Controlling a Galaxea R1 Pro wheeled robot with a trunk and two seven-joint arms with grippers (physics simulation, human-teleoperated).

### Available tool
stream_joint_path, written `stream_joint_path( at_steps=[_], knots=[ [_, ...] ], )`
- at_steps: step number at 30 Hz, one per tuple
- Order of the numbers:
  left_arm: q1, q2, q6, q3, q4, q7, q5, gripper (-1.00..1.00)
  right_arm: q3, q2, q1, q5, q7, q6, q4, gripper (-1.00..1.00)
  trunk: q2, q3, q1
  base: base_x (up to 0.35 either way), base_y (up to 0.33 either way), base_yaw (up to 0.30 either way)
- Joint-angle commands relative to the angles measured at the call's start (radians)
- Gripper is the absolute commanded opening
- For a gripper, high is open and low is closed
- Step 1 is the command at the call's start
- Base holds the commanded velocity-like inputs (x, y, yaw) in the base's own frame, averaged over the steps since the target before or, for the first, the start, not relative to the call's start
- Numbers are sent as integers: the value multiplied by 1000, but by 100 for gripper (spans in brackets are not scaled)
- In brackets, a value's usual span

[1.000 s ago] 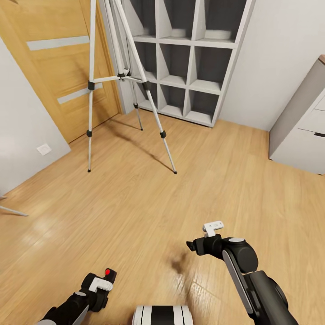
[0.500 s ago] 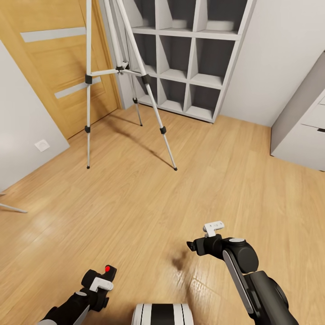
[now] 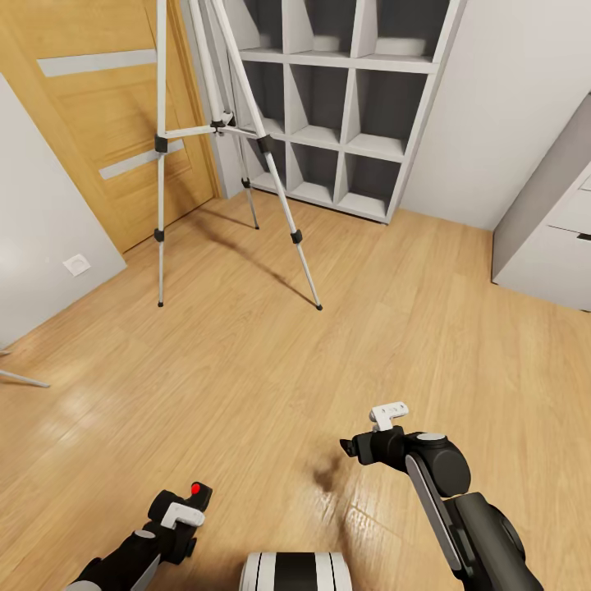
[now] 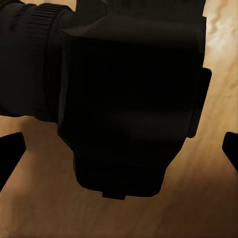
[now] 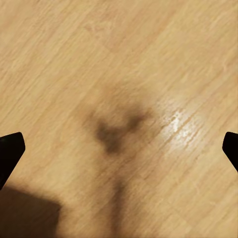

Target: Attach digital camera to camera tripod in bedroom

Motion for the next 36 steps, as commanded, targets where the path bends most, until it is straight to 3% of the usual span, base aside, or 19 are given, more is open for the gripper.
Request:
stream_joint_path(
  at_steps=[1, 14, 15, 36],
  knots=[
    [0, 0, 6, -1, -3, -3, -3, 100, 1, -1, -1, -1, 0, 4, -1, 100, 0, -1, 0, 0, 0, 0],
    [0, -2, -26, 0, -2, 8, -4, 100, 0, -2, -1, -1, 1, 4, -1, 100, 0, -1, 0, 0, 0, 0],
    [0, -2, -27, 0, -2, 8, -4, -100, 0, -2, -1, -1, 1, 4, -1, 100, 0, -1, 0, 0, 0, 0],
    [0, -2, -38, -2, -3, 3, -1, -100, -2, -3, -1, -1, 1, 4, -1, 100, 0, -1, 0, 0, 0, 0]
  ],
)
